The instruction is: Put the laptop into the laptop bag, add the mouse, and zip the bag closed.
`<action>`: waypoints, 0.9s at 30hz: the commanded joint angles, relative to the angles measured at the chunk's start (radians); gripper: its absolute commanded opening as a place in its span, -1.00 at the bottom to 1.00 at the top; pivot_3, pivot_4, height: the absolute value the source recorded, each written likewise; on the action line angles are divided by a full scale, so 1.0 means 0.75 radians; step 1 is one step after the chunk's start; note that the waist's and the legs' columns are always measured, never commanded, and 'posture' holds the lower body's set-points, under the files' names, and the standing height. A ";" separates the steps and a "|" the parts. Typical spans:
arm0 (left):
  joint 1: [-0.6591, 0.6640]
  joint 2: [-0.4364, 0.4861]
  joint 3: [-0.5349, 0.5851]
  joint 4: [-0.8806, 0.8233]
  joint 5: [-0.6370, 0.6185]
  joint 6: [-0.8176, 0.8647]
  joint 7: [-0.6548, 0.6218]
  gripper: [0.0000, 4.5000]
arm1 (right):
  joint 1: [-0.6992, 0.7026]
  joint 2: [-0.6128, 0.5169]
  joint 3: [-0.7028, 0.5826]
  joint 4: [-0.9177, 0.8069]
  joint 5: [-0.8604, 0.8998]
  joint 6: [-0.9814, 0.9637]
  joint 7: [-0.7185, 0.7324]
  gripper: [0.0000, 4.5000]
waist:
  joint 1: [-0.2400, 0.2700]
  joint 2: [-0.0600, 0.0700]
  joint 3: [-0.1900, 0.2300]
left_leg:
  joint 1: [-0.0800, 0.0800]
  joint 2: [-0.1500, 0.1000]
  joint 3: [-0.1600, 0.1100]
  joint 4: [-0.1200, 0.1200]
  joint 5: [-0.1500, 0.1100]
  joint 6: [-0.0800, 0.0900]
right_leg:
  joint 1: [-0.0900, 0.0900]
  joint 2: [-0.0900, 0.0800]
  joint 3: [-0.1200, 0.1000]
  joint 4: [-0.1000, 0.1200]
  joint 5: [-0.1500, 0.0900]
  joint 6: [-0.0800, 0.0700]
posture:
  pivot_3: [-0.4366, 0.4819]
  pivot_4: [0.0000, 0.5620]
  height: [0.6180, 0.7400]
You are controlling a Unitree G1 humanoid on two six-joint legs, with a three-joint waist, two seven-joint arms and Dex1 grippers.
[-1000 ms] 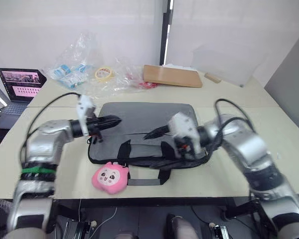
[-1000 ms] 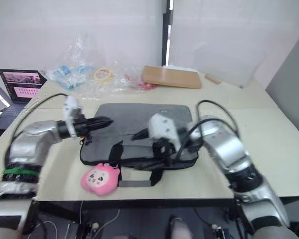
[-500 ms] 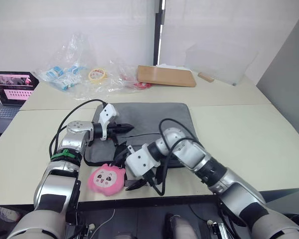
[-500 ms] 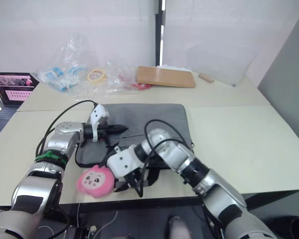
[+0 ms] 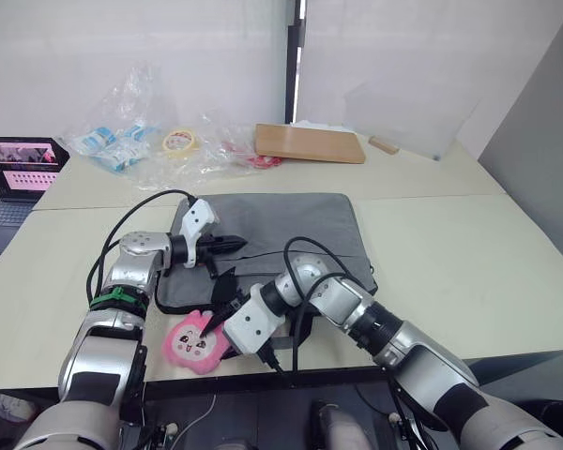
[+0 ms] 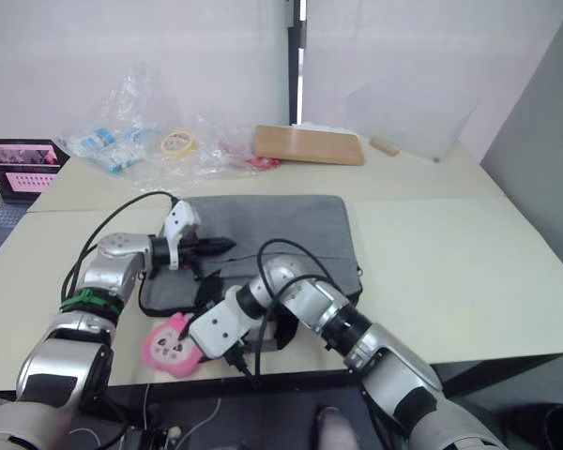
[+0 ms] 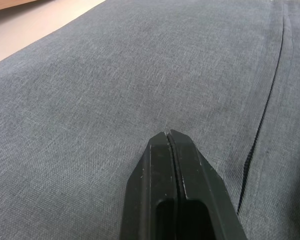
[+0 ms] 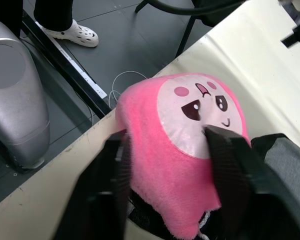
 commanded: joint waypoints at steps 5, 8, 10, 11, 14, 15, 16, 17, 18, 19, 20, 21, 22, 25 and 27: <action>0.059 0.011 -0.067 0.026 0.092 0.042 0.003 -1.00 | 0.014 -0.019 -0.071 -0.058 0.060 0.029 0.014 -0.99 | -0.001 0.000 0.000 | 0.000 0.000 0.000 0.000 0.000 0.000 | 0.000 0.000 0.000 0.000 0.000 0.000 | -0.05 -0.47 1.00; 0.067 0.012 -0.081 0.048 0.110 0.022 0.005 -1.00 | 0.046 -0.088 -0.094 -0.157 0.103 0.078 0.068 -0.99 | 0.000 0.000 0.000 | 0.000 0.000 0.000 0.000 0.000 0.000 | 0.000 0.000 0.000 0.000 0.000 0.000 | -0.05 -0.47 1.00; 0.078 0.011 -0.086 0.068 0.127 -0.025 0.005 -1.00 | 0.060 -0.135 -0.111 -0.214 0.133 0.116 0.102 -0.99 | 0.001 0.000 -0.001 | 0.000 0.000 0.000 0.000 0.000 0.000 | 0.000 0.000 0.000 0.000 0.000 0.000 | -0.05 -0.47 1.00; 0.082 0.010 -0.086 0.073 0.133 -0.044 0.006 -1.00 | 0.064 -0.150 -0.115 -0.233 0.142 0.130 0.111 -0.99 | 0.001 0.001 -0.001 | 0.000 0.000 0.000 0.000 0.000 0.000 | 0.000 0.000 0.000 0.000 0.000 0.000 | -0.05 -0.47 1.00; 0.109 0.010 -0.094 0.087 0.144 -0.110 -0.018 -1.00 | 0.079 -0.203 -0.132 -0.284 0.174 0.178 0.149 -0.99 | 0.003 0.002 -0.002 | 0.000 0.001 0.000 -0.001 0.000 0.000 | 0.000 0.000 0.001 0.000 0.000 0.000 | -0.05 -0.47 1.00; 0.131 0.011 -0.095 0.088 0.143 -0.133 -0.028 -1.00 | 0.092 -0.235 -0.142 -0.318 0.194 0.204 0.174 -0.99 | 0.004 0.003 -0.003 | 0.001 0.001 0.000 -0.001 0.000 0.000 | 0.000 0.000 0.001 0.000 0.000 0.000 | -0.05 -0.47 1.00; 0.148 0.013 -0.096 0.087 0.143 -0.149 -0.034 -1.00 | 0.103 -0.257 -0.148 -0.347 0.207 0.225 0.189 -0.99 | 0.006 0.004 -0.004 | 0.001 0.001 0.001 -0.002 0.000 0.000 | 0.000 0.000 0.002 0.000 0.000 0.000 | -0.05 -0.47 1.00; 0.165 0.017 -0.096 0.093 0.145 -0.174 -0.037 -1.00 | 0.117 -0.291 -0.153 -0.386 0.224 0.249 0.212 -0.99 | 0.007 0.005 -0.004 | 0.001 0.001 0.001 -0.002 0.000 0.000 | 0.000 0.000 0.002 0.000 0.000 0.000 | -0.05 -0.47 1.00; 0.178 0.020 -0.092 0.102 0.144 -0.193 -0.037 -1.00 | 0.131 -0.317 -0.160 -0.421 0.238 0.272 0.225 -0.99 | 0.009 0.005 -0.005 | 0.001 0.001 0.001 -0.003 0.000 0.000 | 0.000 0.000 0.002 0.000 0.000 0.000 | -0.05 -0.47 1.00; 0.189 0.025 -0.094 0.110 0.152 -0.224 -0.030 -1.00 | 0.145 -0.344 -0.166 -0.451 0.252 0.297 0.239 -0.99 | 0.011 0.005 -0.006 | 0.001 0.001 0.001 -0.003 0.000 0.000 | 0.000 0.000 0.002 -0.001 0.000 0.000 | -0.05 -0.47 1.00; 0.199 0.029 -0.095 0.115 0.157 -0.247 -0.027 -1.00 | 0.155 -0.363 -0.169 -0.477 0.261 0.319 0.246 -0.99 | 0.012 0.005 -0.006 | 0.002 0.001 0.002 -0.004 -0.001 0.001 | 0.001 0.000 0.002 -0.001 0.000 0.000 | -0.05 -0.47 1.00; 0.206 0.029 -0.086 0.117 0.149 -0.257 -0.019 -1.00 | 0.165 -0.381 -0.173 -0.499 0.270 0.337 0.251 -0.99 | 0.012 0.005 -0.006 | 0.003 0.001 0.003 -0.005 -0.001 0.002 | 0.002 0.000 0.003 -0.001 0.000 0.000 | -0.05 -0.47 1.00; 0.215 0.026 -0.076 0.112 0.137 -0.258 -0.015 -1.00 | 0.177 -0.403 -0.182 -0.525 0.285 0.364 0.260 -0.99 | 0.012 0.005 -0.006 | 0.003 0.001 0.004 -0.006 -0.001 0.002 | 0.002 0.000 0.004 -0.001 0.000 0.000 | -0.05 -0.47 1.00; 0.243 0.021 -0.068 0.085 0.120 -0.257 -0.023 -1.00 | 0.210 -0.457 -0.205 -0.595 0.319 0.423 0.279 -0.99 | 0.015 0.007 -0.007 | 0.004 0.004 0.005 -0.008 -0.002 0.003 | 0.008 0.002 0.004 -0.002 -0.001 0.000 | -0.05 -0.47 1.00; 0.260 0.018 -0.063 0.070 0.117 -0.255 -0.019 -1.00 | 0.244 -0.513 -0.228 -0.649 0.346 0.453 0.294 -0.99 | 0.020 0.007 -0.007 | 0.010 0.006 0.005 -0.010 -0.003 0.005 | 0.015 0.003 0.004 -0.004 -0.002 0.000 | -0.05 -0.47 1.00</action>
